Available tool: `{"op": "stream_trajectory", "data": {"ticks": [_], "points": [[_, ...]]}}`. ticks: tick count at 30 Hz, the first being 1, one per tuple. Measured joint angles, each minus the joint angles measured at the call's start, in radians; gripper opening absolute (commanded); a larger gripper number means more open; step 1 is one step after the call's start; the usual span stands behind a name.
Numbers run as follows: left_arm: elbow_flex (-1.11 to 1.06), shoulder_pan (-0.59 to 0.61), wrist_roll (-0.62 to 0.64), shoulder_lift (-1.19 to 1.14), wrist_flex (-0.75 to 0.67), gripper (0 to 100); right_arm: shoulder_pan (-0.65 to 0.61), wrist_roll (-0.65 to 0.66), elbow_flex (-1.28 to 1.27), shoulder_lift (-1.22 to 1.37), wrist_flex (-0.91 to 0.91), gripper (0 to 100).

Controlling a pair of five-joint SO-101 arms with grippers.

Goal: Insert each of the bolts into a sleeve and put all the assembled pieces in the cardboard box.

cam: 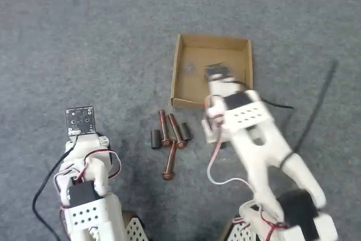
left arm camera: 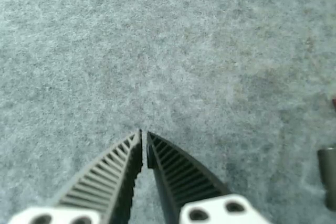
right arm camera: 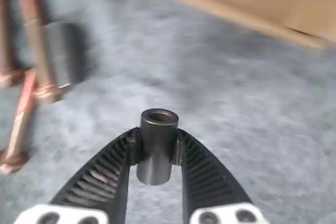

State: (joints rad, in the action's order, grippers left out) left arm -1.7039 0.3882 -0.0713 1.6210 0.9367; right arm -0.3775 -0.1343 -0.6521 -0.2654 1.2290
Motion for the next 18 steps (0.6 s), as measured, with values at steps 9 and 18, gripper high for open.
{"op": "stream_trajectory", "data": {"ticks": [9,18], "points": [[0.0,0.0,0.0,0.0,-0.003,1,0.319,0.0,-0.084,-0.032,-0.149,0.6],[0.279,-0.026,0.0,0.0,0.241,1,0.371,0.0,-0.089,0.018,-0.23,0.6]]}}
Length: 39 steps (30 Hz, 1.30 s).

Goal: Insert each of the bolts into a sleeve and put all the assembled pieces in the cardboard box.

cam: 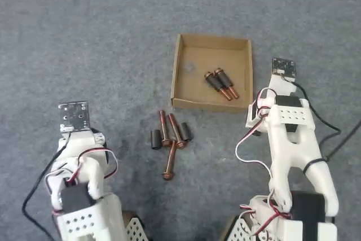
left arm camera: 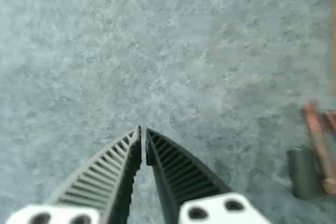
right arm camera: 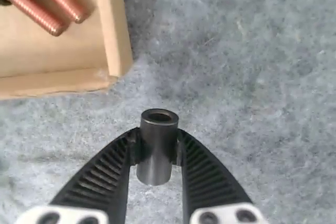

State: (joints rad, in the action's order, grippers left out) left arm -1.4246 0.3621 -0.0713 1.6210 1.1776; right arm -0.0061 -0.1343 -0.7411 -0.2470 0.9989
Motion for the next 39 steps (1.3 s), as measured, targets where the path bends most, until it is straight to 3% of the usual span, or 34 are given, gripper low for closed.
{"op": "stream_trajectory", "data": {"ticks": [11,18,22,28,31,35,39], "points": [[0.167,-0.13,0.0,-0.005,0.074,1,0.0,0.005,0.0,0.008,-0.031,0.6],[0.325,-0.285,0.083,-0.302,0.097,1,0.002,0.008,0.0,0.008,-0.034,0.6],[0.373,-0.42,0.166,-0.493,0.097,1,0.002,0.009,0.0,0.008,-0.034,0.6],[0.371,-0.718,0.256,-0.647,0.08,1,0.002,0.031,0.0,0.008,-0.037,0.6],[0.336,-0.809,0.301,-0.684,0.038,8,0.002,0.037,0.0,0.008,-0.046,0.6],[0.284,-0.845,0.342,-0.74,-0.023,19,0.002,0.037,0.0,0.008,-0.046,0.6],[0.279,-0.848,0.359,-0.816,-0.028,14,0.002,0.037,0.0,0.008,-0.046,0.6]]}}
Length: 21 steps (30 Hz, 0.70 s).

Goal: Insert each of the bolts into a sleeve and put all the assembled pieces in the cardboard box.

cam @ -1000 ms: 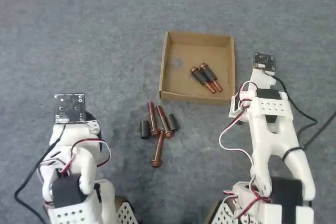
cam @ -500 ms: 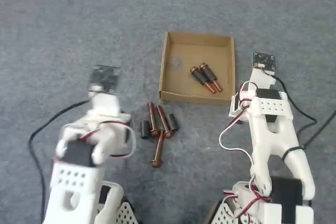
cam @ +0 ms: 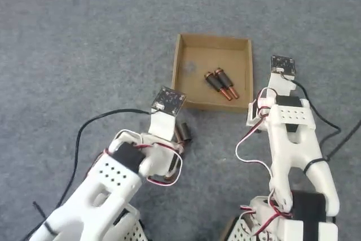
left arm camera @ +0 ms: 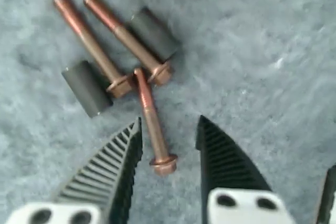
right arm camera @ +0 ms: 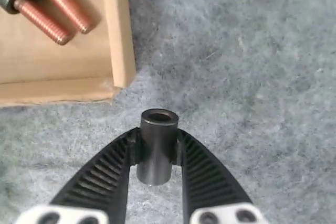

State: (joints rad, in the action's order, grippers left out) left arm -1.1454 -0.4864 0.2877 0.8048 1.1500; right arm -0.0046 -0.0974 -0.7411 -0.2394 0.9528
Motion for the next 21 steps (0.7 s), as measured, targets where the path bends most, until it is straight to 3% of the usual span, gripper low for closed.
{"op": "stream_trajectory", "data": {"ticks": [12,21], "points": [[0.0,0.0,0.0,-0.255,-0.015,11,0.0,0.0,0.0,0.0,0.0,0.6],[0.02,-0.012,0.0,-0.468,-0.132,10,0.0,0.0,0.0,0.0,0.0,0.6]]}}
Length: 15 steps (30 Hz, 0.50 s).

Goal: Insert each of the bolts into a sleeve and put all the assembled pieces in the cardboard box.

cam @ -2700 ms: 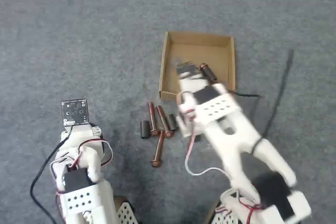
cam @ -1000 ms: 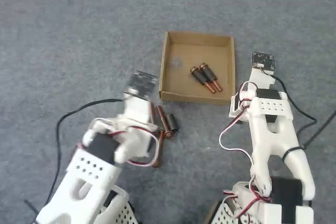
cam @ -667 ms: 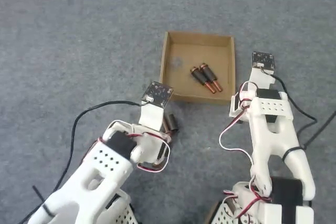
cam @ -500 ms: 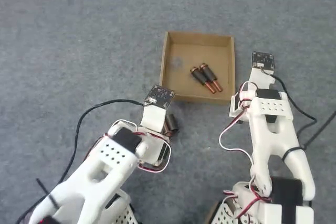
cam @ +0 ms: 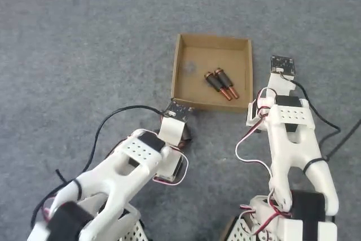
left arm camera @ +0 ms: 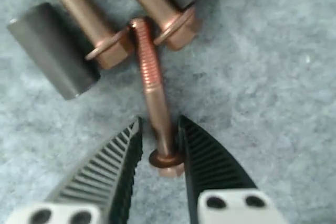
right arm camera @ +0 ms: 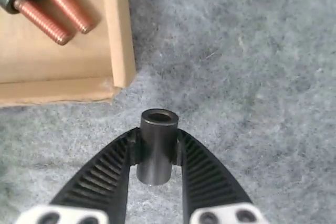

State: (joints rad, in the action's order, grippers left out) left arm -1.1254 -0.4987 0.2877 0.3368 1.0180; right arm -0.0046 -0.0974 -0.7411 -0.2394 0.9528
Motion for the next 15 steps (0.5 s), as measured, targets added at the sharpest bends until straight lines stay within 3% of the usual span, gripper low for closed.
{"op": "stream_trajectory", "data": {"ticks": [5,15], "points": [[0.092,-0.005,-0.048,-0.098,0.051,1,0.0,0.0,0.0,0.0,0.0,0.6],[0.224,0.005,-0.58,-0.157,0.339,1,0.0,0.0,0.0,0.0,0.0,0.6]]}}
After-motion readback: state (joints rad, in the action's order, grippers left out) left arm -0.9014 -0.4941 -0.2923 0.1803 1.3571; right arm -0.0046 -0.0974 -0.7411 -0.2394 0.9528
